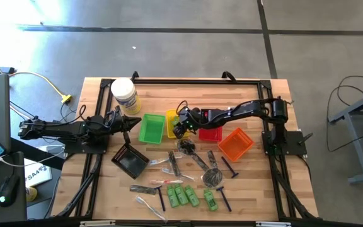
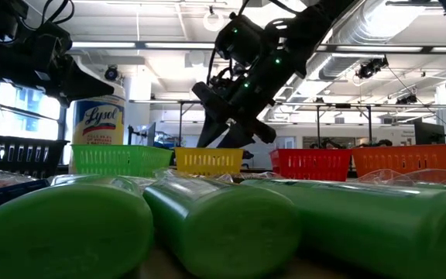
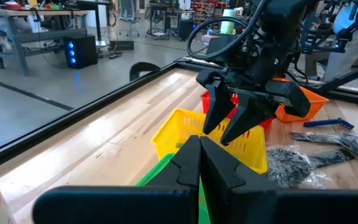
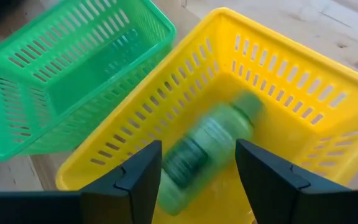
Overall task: Pick & Place Travel size toiletries
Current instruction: Put the top blue toothbrush into green basket
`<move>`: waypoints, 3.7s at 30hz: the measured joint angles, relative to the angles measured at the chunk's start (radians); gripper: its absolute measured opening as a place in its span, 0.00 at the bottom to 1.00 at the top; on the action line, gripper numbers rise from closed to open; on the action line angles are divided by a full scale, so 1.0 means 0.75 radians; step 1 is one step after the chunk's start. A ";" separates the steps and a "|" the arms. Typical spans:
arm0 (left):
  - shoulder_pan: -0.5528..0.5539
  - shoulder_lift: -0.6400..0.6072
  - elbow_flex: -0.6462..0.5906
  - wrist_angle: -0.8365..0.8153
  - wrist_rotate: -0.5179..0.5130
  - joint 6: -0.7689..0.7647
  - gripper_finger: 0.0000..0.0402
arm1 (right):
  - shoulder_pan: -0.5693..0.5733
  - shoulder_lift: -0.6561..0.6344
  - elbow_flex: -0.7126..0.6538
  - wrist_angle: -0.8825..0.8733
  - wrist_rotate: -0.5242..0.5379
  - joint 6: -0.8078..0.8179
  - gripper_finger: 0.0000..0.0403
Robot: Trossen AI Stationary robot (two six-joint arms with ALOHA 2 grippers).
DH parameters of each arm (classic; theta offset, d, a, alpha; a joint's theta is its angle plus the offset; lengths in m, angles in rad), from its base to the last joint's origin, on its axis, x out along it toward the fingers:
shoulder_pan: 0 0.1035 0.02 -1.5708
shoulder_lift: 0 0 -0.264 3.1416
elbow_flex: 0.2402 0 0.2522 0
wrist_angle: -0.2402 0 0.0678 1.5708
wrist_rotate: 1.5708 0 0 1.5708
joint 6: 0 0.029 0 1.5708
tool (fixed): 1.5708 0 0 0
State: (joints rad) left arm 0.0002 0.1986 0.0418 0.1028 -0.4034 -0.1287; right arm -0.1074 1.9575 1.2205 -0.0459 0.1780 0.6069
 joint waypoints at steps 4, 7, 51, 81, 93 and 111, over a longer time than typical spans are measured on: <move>0.000 0.000 0.000 0.000 0.000 0.000 0.00 | 0.000 -0.004 0.000 0.087 -0.031 -0.063 0.47; 0.000 0.000 0.000 0.000 0.000 0.000 0.00 | 0.000 -0.067 -0.001 0.168 -0.151 -0.145 0.46; 0.000 -0.001 0.000 0.050 -0.011 0.037 0.00 | 0.140 -1.838 -1.400 0.836 -0.217 -0.804 0.02; -0.001 0.000 0.001 0.108 0.016 0.022 0.00 | -0.042 -1.896 -1.616 1.013 -0.439 -0.700 0.02; -0.001 0.033 0.096 0.099 0.180 0.064 0.00 | -0.041 -1.896 -1.617 1.012 -0.449 -0.721 0.02; -0.001 0.784 0.831 -0.451 0.205 0.045 0.00 | -0.041 -1.896 -1.618 0.984 -0.325 -0.735 0.02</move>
State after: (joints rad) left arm -0.0002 0.7863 0.6651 -0.2351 -0.2497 -0.0946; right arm -0.1379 0.5354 0.0071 0.6922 -0.0661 0.0555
